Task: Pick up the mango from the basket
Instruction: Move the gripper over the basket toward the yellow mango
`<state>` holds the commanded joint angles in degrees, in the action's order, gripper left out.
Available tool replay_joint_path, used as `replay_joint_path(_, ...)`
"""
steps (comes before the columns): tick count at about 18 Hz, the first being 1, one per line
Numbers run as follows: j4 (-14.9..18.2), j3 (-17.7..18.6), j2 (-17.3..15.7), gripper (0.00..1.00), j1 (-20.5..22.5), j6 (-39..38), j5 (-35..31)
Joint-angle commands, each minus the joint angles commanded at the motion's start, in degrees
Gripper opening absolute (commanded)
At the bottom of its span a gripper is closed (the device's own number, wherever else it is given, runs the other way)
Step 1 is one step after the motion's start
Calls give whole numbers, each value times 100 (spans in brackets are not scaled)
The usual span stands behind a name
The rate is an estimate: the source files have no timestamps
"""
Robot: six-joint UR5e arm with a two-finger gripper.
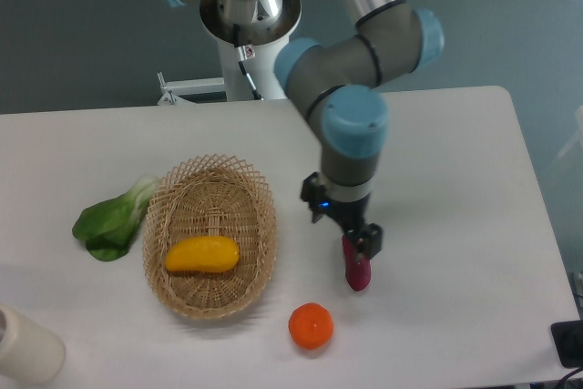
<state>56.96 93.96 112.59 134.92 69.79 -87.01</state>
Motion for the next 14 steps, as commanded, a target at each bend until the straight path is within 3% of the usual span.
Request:
replay_joint_path(5,-141,61,123,100,-580,-220,-26)
replay_joint_path(14,-115,211,264,100,-1020,-37,-9)
